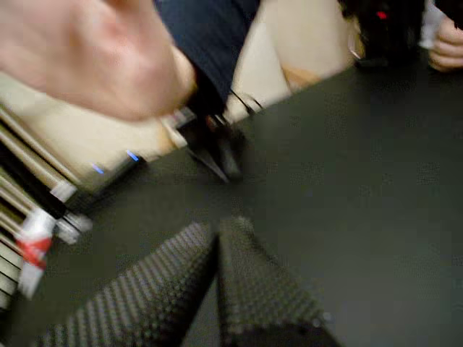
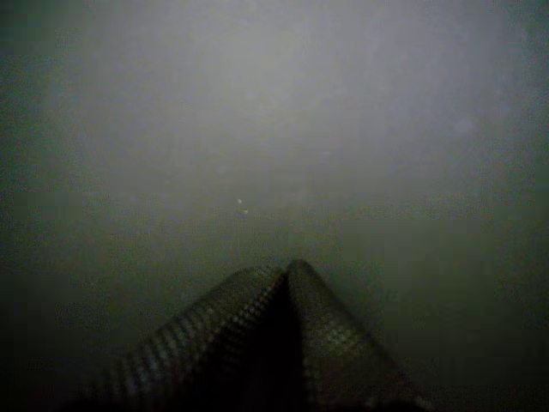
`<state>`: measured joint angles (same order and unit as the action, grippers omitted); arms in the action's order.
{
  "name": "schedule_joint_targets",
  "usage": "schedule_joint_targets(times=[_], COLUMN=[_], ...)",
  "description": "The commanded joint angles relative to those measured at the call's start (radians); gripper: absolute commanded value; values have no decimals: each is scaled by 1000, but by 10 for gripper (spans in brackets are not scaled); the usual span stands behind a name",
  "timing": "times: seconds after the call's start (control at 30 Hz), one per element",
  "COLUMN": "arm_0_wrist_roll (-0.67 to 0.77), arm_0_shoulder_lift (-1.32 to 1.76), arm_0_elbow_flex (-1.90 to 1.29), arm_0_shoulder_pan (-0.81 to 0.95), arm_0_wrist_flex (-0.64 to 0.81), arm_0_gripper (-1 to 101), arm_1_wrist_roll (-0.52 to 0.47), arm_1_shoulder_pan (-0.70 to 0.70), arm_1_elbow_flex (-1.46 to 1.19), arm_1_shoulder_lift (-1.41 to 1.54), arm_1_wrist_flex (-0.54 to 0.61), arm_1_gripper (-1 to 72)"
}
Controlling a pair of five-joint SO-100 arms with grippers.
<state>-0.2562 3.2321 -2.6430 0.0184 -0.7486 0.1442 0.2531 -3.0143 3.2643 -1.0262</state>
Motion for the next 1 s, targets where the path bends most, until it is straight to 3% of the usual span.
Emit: schedule_joint_targets(times=[0.0,0.1,0.13,0.27,0.47,0.7,0.77,0.87,0.97], arm_0_wrist_roll=[-81,-193,-221,-212,-256,-377,-370,-379,-345], arm_0_shoulder_lift=[9,9,8,-206,-675,-1114,-1074,-833,-540], arm_0_elbow_flex=[37,15,-64,-83,199,600,566,440,365], arm_0_shoulder_pan=[-37,-98,-161,-245,-267,-115,-110,-64,-25], arm_0_wrist_flex=[212,405,640,922,1048,1106,1074,956,664], arm_0_gripper=[0,0,0,0,0,2,2,2,0], arm_1_wrist_roll=[8,8,8,11,6,6,6,8,9], arm_1_shoulder_pan=[6,6,6,3,6,6,6,6,6], arm_1_elbow_flex=[9,9,9,9,9,9,9,9,9], arm_1_shoulder_lift=[9,9,9,9,9,9,9,9,9], arm_1_wrist_flex=[-6,-6,-6,-6,-6,-6,-6,-6,-6], arm_1_gripper=[-3,-3,-3,-3,-3,-3,-3,-3,-3])
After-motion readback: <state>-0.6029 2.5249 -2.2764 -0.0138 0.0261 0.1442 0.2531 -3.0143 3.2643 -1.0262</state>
